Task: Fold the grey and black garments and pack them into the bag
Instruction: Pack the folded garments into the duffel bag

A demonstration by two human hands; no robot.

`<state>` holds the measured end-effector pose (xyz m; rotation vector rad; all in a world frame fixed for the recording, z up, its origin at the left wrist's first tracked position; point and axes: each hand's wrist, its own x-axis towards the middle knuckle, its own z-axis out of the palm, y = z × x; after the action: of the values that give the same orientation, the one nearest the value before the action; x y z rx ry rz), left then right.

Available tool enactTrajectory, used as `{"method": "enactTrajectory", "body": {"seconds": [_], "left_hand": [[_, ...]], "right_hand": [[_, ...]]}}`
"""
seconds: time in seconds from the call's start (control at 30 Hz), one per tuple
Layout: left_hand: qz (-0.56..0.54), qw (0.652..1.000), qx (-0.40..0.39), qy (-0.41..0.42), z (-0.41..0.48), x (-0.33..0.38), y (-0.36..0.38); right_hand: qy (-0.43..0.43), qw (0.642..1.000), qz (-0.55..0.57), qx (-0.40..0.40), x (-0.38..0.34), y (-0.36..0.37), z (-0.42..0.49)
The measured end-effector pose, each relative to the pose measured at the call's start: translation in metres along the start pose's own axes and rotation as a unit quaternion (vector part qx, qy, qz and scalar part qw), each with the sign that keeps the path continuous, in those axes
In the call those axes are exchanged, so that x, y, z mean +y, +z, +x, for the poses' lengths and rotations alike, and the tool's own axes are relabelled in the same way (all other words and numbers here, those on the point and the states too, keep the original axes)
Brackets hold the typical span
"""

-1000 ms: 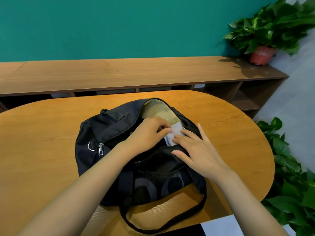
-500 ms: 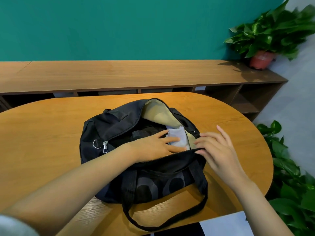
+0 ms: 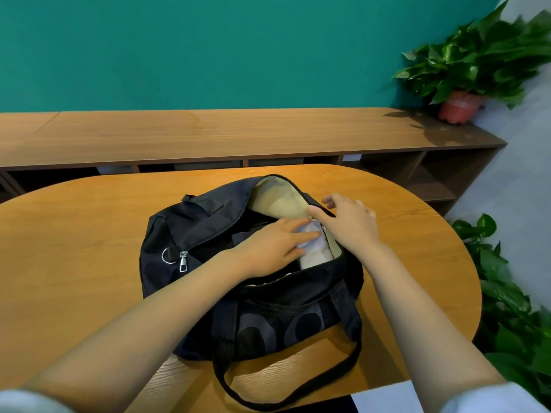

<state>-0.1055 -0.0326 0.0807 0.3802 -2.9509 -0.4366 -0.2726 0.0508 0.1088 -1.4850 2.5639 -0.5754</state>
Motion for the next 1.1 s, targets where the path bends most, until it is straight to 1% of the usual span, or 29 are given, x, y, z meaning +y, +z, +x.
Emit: {"method": "enactTrajectory", "body": {"seconds": [0.07, 0.1, 0.13, 0.17, 0.23, 0.27, 0.3, 0.37, 0.43, 0.5, 0.53, 0.6, 0.7, 0.83, 0.9, 0.93, 0.97, 1.03, 1.1], "left_hand": [[0.012, 1.0, -0.021, -0.006, -0.001, -0.003, -0.002], [0.024, 0.999, -0.033, -0.01, -0.001, -0.004, -0.002], [0.041, 0.998, -0.051, -0.009, 0.0, -0.005, -0.001], [0.054, 0.996, -0.075, -0.006, 0.003, -0.005, -0.001], [0.043, 0.991, -0.126, -0.016, 0.008, -0.006, -0.001], [0.032, 0.99, -0.14, -0.018, 0.01, -0.006, -0.002], [0.024, 0.99, -0.139, -0.014, 0.011, -0.005, -0.005], [-0.013, 0.995, -0.101, -0.006, 0.006, -0.004, -0.016], [-0.074, 0.995, -0.067, -0.014, -0.015, -0.005, -0.036], [-0.084, 0.992, -0.087, -0.045, -0.05, -0.013, -0.054], [-0.064, 0.99, -0.104, -0.069, -0.07, -0.019, -0.058], [-0.014, 0.987, -0.12, -0.107, -0.109, -0.035, -0.063], [0.057, 0.988, -0.082, -0.122, -0.152, -0.049, -0.06], [0.124, 0.984, 0.039, -0.124, -0.18, -0.061, -0.057], [0.152, 0.974, 0.084, -0.148, -0.193, -0.069, -0.056], [0.147, 0.97, 0.101, -0.165, -0.198, -0.072, -0.056], [0.118, 0.969, 0.115, -0.186, -0.203, -0.074, -0.057], [-0.004, 0.967, 0.123, -0.224, -0.205, -0.075, -0.059], [-0.116, 0.955, 0.103, -0.252, -0.201, -0.073, -0.061]], "right_hand": [[0.001, 0.999, -0.017, -0.027, -0.009, 0.003, 0.011], [-0.004, 0.999, -0.035, -0.02, -0.012, 0.003, 0.015], [-0.009, 0.999, -0.046, 0.008, -0.014, 0.0, 0.018], [-0.013, 0.997, -0.053, 0.052, -0.015, -0.005, 0.021], [-0.025, 0.989, -0.053, 0.135, -0.019, -0.015, 0.024], [-0.035, 0.987, -0.048, 0.147, -0.02, -0.018, 0.023], [-0.051, 0.988, -0.046, 0.136, -0.022, -0.02, 0.02], [-0.102, 0.99, -0.039, 0.083, -0.02, -0.02, 0.009], [-0.19, 0.981, -0.001, 0.029, -0.012, -0.018, -0.009], [-0.265, 0.962, 0.067, -0.006, 0.001, -0.014, -0.03], [-0.278, 0.955, 0.103, -0.013, 0.01, -0.01, -0.039], [-0.262, 0.952, 0.158, -0.017, 0.027, -0.004, -0.05], [-0.231, 0.958, 0.168, -0.011, 0.041, 0.0, -0.047], [-0.212, 0.967, 0.134, -0.034, 0.048, -0.001, -0.03], [-0.205, 0.971, 0.105, -0.065, 0.055, -0.001, -0.019], [-0.203, 0.972, 0.09, -0.079, 0.058, -0.002, -0.013], [-0.204, 0.972, 0.078, -0.092, 0.06, -0.004, -0.007], [-0.208, 0.969, 0.065, -0.117, 0.059, -0.008, 0.005], [-0.213, 0.964, 0.063, -0.144, 0.053, -0.011, 0.016]]}}
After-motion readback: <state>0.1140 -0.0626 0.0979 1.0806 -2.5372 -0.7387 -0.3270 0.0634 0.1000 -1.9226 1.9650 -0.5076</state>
